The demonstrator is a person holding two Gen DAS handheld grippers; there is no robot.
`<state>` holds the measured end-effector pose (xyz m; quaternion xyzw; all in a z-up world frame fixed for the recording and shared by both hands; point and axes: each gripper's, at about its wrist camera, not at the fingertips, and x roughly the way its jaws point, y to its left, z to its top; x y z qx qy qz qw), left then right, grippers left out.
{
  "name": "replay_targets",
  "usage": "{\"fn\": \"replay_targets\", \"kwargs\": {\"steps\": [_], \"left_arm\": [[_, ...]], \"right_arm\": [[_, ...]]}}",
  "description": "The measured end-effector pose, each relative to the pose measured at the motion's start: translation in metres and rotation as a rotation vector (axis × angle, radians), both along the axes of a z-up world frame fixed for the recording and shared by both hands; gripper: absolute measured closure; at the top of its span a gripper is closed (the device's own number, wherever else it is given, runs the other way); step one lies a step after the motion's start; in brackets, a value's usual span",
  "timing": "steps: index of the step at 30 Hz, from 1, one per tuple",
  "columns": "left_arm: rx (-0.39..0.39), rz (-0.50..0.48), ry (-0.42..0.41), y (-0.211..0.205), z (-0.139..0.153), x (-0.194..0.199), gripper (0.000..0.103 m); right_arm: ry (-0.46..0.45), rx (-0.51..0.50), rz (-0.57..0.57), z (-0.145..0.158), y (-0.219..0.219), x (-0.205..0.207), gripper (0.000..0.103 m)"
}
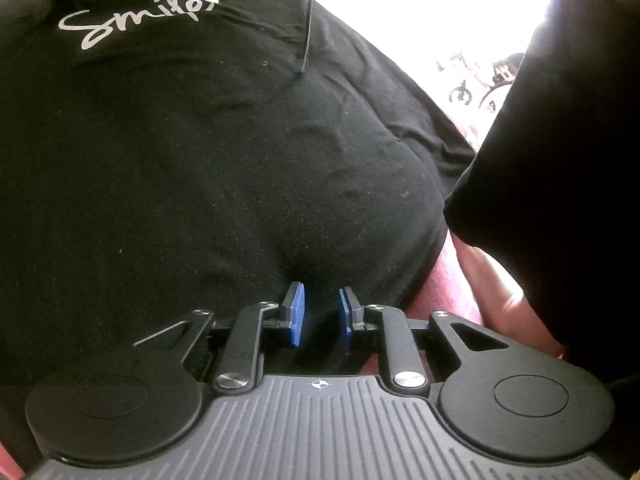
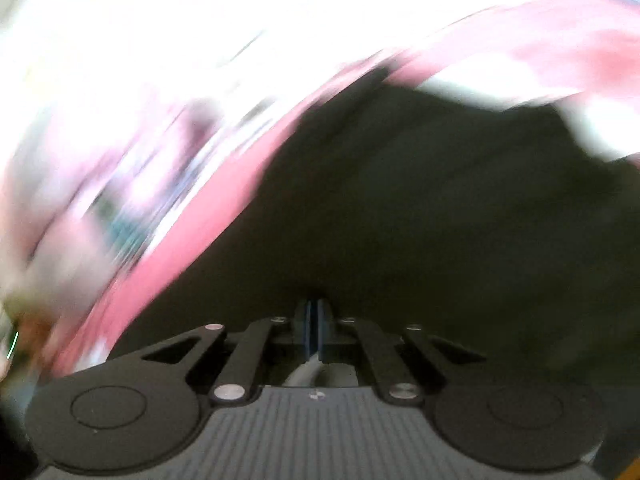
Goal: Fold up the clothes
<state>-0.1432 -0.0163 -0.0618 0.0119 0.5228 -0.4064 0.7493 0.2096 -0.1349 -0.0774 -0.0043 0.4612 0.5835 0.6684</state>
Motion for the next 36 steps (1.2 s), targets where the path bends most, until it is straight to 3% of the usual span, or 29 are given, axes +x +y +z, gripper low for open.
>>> {"fn": "replay_targets", "kwargs": {"steps": [2,4,9,13,16,19,22,25,30,32,36], "left_arm": [[0.004,0.003,0.002,0.000,0.001,0.000,0.084],[0.006,0.005,0.004,0.000,0.001,0.001,0.084],[0.009,0.002,0.007,0.000,0.002,0.001,0.084],[0.012,-0.005,0.002,0.001,0.003,0.001,0.084],[0.017,-0.007,-0.010,-0.001,0.002,0.000,0.084],[0.022,-0.010,-0.024,-0.003,0.002,-0.003,0.084],[0.028,-0.012,-0.038,-0.004,0.002,-0.005,0.084],[0.033,-0.014,-0.051,-0.006,0.001,-0.007,0.084],[0.041,-0.017,-0.073,-0.008,0.000,-0.010,0.084],[0.042,-0.016,-0.079,-0.009,0.000,-0.011,0.084],[0.045,-0.011,-0.090,-0.009,0.000,-0.013,0.084]], "right_arm": [[-0.019,0.030,-0.135,0.002,-0.008,0.018,0.101],[-0.063,0.030,-0.113,0.007,-0.011,0.005,0.098],[0.074,-0.001,0.347,0.013,-0.021,-0.084,0.097],[0.108,-0.124,0.480,0.009,-0.054,-0.125,0.098],[0.118,-0.126,0.257,0.013,-0.101,-0.089,0.098],[0.048,-0.134,-0.109,0.021,-0.156,-0.034,0.099],[-0.051,-0.147,-0.359,0.038,-0.194,-0.004,0.096],[-0.093,-0.136,-0.296,0.057,-0.191,-0.028,0.095],[-0.014,-0.204,0.140,0.058,-0.151,-0.121,0.092],[-0.004,-0.256,0.208,0.047,-0.149,-0.148,0.092],[0.047,-0.293,-0.047,0.043,-0.205,-0.118,0.095]]}}
